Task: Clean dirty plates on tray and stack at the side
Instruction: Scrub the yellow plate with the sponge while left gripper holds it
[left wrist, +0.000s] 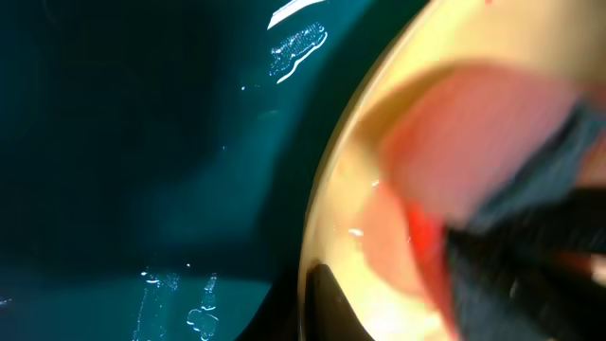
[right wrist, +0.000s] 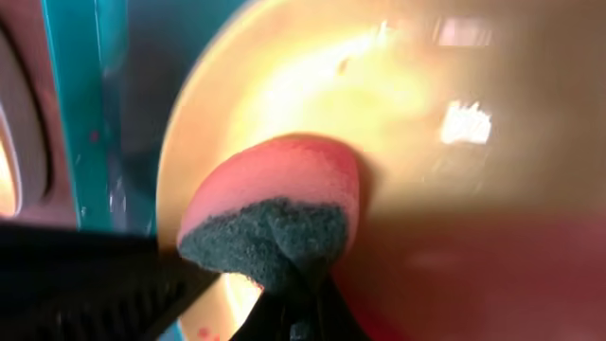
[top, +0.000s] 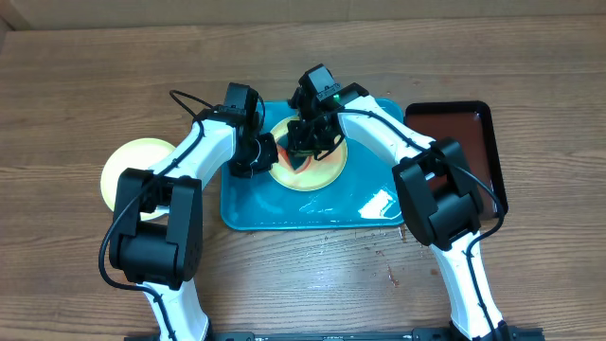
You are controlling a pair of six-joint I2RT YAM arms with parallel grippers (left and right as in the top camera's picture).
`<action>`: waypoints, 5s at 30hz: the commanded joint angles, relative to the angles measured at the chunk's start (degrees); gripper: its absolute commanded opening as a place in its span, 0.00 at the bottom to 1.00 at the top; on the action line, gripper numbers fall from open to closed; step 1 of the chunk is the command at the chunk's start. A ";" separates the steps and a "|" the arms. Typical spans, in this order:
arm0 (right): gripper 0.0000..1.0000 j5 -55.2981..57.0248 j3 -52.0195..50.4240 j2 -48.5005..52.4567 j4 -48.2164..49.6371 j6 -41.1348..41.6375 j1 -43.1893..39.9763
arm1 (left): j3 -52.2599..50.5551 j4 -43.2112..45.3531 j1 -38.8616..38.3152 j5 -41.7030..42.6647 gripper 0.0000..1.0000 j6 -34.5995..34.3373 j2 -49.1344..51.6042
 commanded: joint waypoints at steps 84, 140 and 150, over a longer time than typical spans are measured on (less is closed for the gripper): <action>0.04 23.19 -2.84 0.70 3.48 0.04 0.31 | -1.46 -2.67 2.16 -2.97 0.04 3.23 2.56; 0.04 22.14 -2.84 -1.05 2.89 -1.66 1.18 | -1.46 -2.49 2.16 -2.99 0.04 3.26 2.56; 0.04 3.67 -2.82 -1.05 -0.39 -8.39 1.18 | -1.46 -2.01 2.16 -2.97 0.04 3.23 2.56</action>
